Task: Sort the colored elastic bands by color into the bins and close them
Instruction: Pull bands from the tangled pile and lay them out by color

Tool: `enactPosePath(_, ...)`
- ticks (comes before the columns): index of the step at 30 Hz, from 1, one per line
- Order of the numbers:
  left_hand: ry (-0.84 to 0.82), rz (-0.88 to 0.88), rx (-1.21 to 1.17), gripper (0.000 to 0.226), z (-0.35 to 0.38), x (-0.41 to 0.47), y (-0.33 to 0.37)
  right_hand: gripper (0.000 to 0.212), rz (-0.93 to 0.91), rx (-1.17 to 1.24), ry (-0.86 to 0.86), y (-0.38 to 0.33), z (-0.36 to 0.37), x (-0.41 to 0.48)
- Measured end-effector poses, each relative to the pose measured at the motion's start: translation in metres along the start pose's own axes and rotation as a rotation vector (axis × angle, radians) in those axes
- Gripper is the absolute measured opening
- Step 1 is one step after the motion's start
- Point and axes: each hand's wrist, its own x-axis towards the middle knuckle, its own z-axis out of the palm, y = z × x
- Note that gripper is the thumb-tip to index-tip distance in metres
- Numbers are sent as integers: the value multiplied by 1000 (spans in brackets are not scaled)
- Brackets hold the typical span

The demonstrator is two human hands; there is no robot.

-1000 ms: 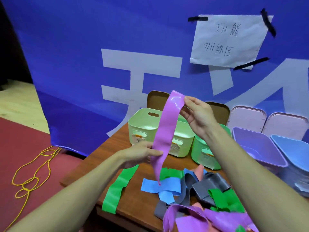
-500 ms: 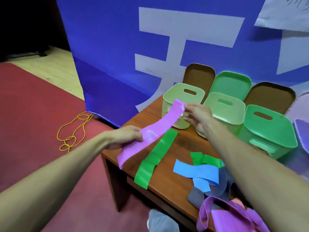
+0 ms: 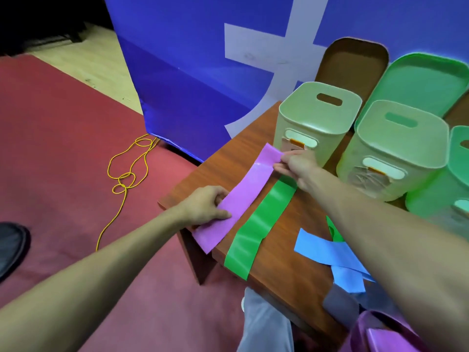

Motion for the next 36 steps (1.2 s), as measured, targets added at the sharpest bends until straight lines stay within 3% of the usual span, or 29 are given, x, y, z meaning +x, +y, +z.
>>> enactPosePath(2,31,69,227,41,3,6,-2,26,35,-21,-51,4,-4,-4)
enactPosePath(7,56,14,314,84,7,6,8,36,-149,-372,-115,8,-29,-23)
enactPosePath(10,85,67,294,76,14,3,24,29,-329,-725,-182,5,-56,-46)
enactPosePath(14,120,216,140,39,38,-10,61,24,-478,-1071,-296,9,-95,-83)
enactPosePath(19,88,309,158,29,84,-13,94,20,-495,-1094,-240,27,-145,-115)
enactPosePath(25,145,201,454,41,112,1,110,20,-512,-990,-82,42,-191,-142)
enactPosePath(30,176,193,236,7,110,-6,125,19,-532,-962,-26,50,-205,-159)
enactPosePath(33,101,160,-123,20,97,-14,144,13,-568,-964,-38,51,-202,-169)
enactPosePath(36,100,224,-316,19,74,-26,176,8,-635,-894,-64,40,-199,-182)
